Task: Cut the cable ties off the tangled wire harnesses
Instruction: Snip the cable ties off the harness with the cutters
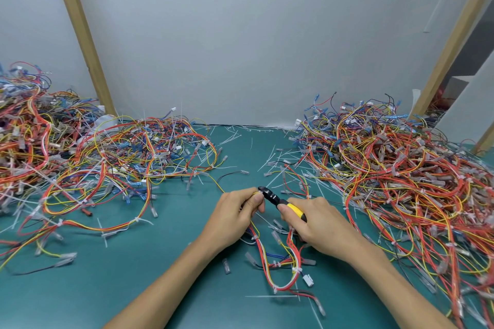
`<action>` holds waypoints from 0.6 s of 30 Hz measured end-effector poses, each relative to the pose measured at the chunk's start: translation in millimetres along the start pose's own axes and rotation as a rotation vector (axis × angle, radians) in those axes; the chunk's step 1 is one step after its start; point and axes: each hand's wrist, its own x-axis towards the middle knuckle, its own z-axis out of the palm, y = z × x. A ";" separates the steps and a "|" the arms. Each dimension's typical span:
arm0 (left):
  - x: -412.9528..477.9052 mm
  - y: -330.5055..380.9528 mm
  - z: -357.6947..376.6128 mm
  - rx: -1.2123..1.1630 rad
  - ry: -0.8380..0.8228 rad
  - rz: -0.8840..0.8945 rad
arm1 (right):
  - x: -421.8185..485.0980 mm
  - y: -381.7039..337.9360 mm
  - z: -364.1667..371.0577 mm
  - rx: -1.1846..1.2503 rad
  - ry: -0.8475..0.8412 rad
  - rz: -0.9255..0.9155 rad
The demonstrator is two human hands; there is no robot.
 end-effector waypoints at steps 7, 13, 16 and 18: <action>-0.1 -0.9 0.1 0.001 0.002 0.001 | -0.2 0.4 0.0 0.030 -0.004 -0.003; 0.6 -1.5 -0.1 0.002 0.014 -0.011 | -0.8 1.5 1.9 0.128 0.033 -0.001; 0.7 -2.6 -0.1 -0.005 -0.001 -0.014 | -0.7 2.5 1.6 0.198 0.025 -0.017; 0.6 -2.5 0.6 -0.004 -0.017 -0.015 | 0.5 4.6 -0.5 0.269 -0.022 -0.026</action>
